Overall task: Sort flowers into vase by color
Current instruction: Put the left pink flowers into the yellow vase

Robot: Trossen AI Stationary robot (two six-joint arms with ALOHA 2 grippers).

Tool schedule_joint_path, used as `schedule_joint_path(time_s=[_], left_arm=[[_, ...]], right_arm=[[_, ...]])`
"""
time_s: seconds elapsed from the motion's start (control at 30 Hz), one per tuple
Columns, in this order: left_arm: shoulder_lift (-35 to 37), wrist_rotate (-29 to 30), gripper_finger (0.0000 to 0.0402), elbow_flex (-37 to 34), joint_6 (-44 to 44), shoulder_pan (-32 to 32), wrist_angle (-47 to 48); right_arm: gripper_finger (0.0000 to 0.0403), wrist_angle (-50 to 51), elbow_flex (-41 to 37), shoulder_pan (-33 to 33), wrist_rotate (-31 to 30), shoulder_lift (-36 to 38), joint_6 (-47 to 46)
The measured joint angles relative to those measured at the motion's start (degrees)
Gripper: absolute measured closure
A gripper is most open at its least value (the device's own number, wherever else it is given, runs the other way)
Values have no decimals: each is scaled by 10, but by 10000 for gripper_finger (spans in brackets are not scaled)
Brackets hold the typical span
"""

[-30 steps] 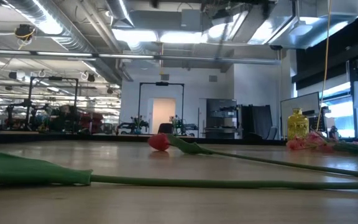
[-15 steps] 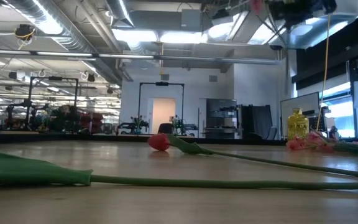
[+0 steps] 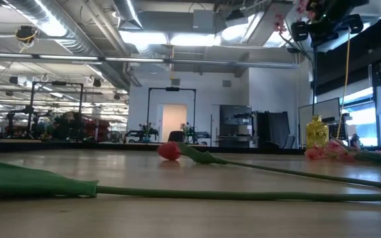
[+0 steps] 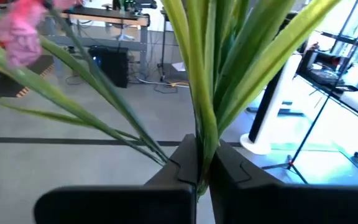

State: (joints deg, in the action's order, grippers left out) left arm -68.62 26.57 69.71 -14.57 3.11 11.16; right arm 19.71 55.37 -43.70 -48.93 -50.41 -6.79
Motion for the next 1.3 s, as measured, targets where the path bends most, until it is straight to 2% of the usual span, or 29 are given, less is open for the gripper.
schedule_joint_path(time_s=[0.27,0.4,0.5,0.8,0.9,1.07,1.3], left_arm=[[0,9,270,0,1,-7,0],[0,9,270,0,5,-9,0],[0,9,270,0,2,-9,0],[0,9,270,0,-8,-7,15],[0,9,270,0,-19,-7,26],[0,10,270,0,-33,-7,35],[0,10,270,0,-43,-7,35]], right_arm=[[387,41,0,0,4,-12,-11],[372,69,0,0,1,-27,-41],[346,79,0,0,1,-30,-45],[221,114,0,1,24,-26,-66],[190,136,0,1,36,-26,-89],[161,183,0,1,71,-25,-118],[146,303,32,0,121,-25,-168]])
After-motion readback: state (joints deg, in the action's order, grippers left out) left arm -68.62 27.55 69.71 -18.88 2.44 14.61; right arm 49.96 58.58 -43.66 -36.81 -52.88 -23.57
